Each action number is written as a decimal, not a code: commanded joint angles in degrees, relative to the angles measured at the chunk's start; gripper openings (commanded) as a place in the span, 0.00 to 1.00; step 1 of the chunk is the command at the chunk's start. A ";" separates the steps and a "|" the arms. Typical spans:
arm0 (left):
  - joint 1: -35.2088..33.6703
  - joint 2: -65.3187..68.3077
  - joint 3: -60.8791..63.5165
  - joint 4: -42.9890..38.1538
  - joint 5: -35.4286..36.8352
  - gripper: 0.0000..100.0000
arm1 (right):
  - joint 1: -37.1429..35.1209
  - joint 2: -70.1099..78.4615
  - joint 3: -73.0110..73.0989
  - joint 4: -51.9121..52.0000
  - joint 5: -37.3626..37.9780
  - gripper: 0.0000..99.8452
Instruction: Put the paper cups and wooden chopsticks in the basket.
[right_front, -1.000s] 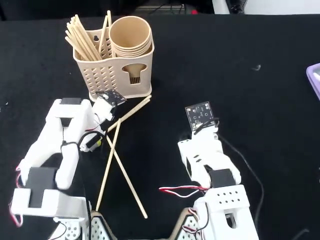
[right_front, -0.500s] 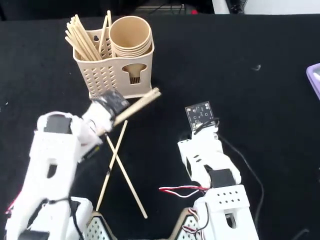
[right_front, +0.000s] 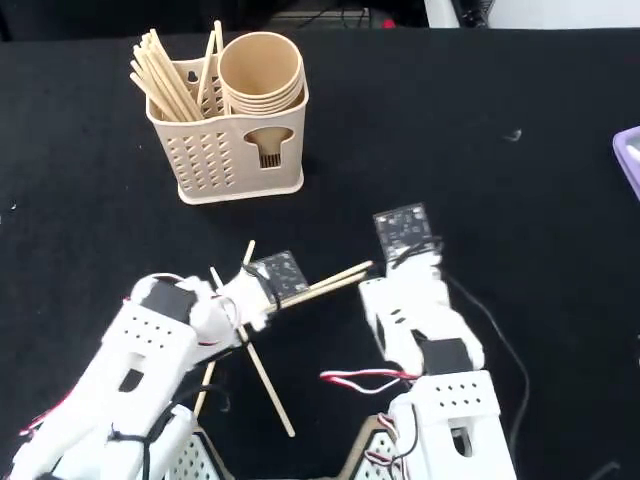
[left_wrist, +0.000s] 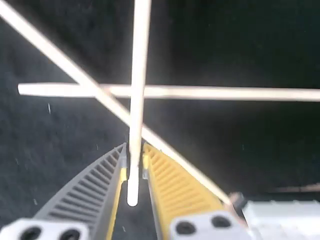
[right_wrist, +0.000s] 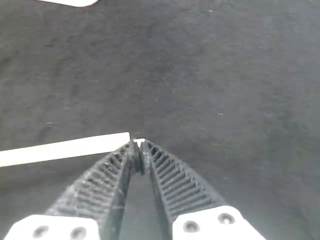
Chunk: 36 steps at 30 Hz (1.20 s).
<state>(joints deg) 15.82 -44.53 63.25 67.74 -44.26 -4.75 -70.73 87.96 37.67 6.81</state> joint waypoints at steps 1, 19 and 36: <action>1.10 4.48 -0.48 -4.13 0.62 0.03 | 6.59 -1.19 -2.51 -1.49 -5.45 0.01; 3.03 23.91 -8.66 -4.31 0.62 0.12 | 6.07 -1.19 -2.51 -1.49 -6.51 0.01; 5.49 24.53 -25.10 1.93 6.33 0.17 | 6.59 -1.19 -2.68 -1.49 -6.51 0.01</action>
<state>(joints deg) 19.08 -20.00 43.47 69.41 -42.24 1.93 -70.73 87.96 37.67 0.75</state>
